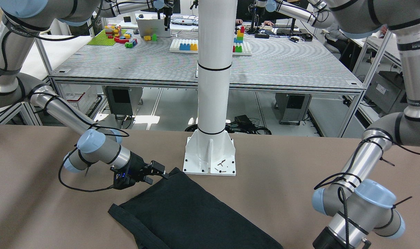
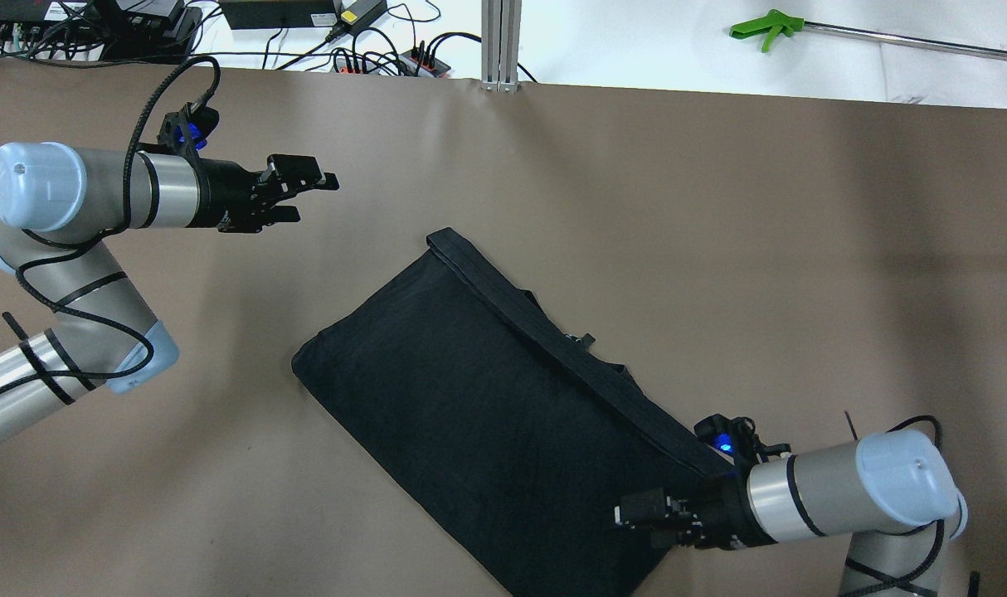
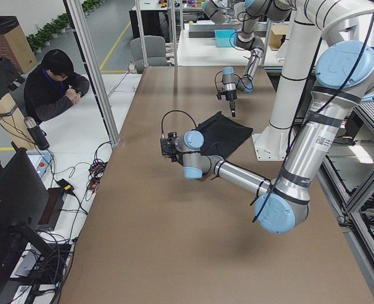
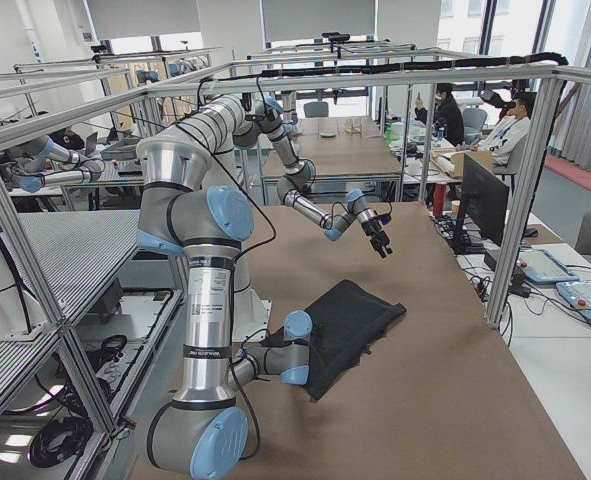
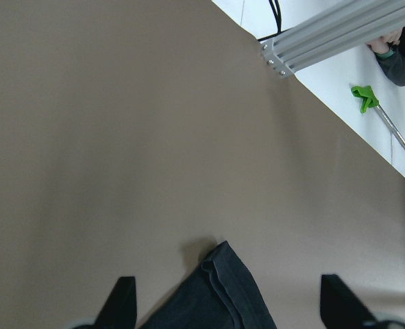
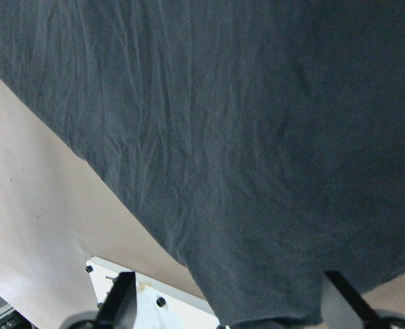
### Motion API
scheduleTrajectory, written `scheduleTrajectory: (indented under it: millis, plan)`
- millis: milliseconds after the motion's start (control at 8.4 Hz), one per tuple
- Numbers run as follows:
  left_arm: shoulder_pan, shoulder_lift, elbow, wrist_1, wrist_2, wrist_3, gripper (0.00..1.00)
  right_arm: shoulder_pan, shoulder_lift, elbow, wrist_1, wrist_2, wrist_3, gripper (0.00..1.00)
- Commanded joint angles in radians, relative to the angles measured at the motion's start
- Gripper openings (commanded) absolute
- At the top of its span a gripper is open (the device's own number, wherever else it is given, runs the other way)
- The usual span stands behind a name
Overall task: Fold clothes
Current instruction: 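Drag the grasped corner with the right gripper, rotating the bundle, then grasp the bundle's corner nearest the left gripper while the right gripper releases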
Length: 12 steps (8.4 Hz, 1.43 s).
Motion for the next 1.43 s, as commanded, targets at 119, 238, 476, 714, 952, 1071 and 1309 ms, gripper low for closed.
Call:
scheduleTrajectory:
  millis: [119, 238, 476, 714, 952, 1071, 1309]
  plan:
    - [0.142, 0.208, -0.178, 0.09, 0.064, -0.017, 0.94, 0.195, 0.021, -0.004, -0.077, 0.004, -0.056, 0.94]
    - [0.223, 0.262, -0.194, 0.092, 0.15, -0.009, 0.94, 0.21, 0.03, -0.004, -0.108, 0.002, -0.074, 0.94]
    - [0.324, 0.283, -0.194, 0.092, 0.246, -0.007, 0.94, 0.216, 0.037, -0.002, -0.131, -0.001, -0.074, 0.94]
    - [0.367, 0.288, -0.185, 0.09, 0.264, -0.004, 0.94, 0.229, 0.037, -0.004, -0.132, -0.005, -0.074, 0.94]
    - [0.373, 0.288, -0.182, 0.09, 0.269, -0.004, 0.9, 0.227, 0.034, -0.008, -0.131, -0.01, -0.074, 0.94]
    - [0.373, 0.273, -0.182, 0.09, 0.269, -0.007, 0.82, 0.229, 0.032, -0.006, -0.129, -0.012, -0.074, 0.94]
    - [0.373, 0.264, -0.182, 0.09, 0.269, -0.007, 0.8, 0.244, 0.031, -0.007, -0.129, -0.007, -0.074, 0.94]
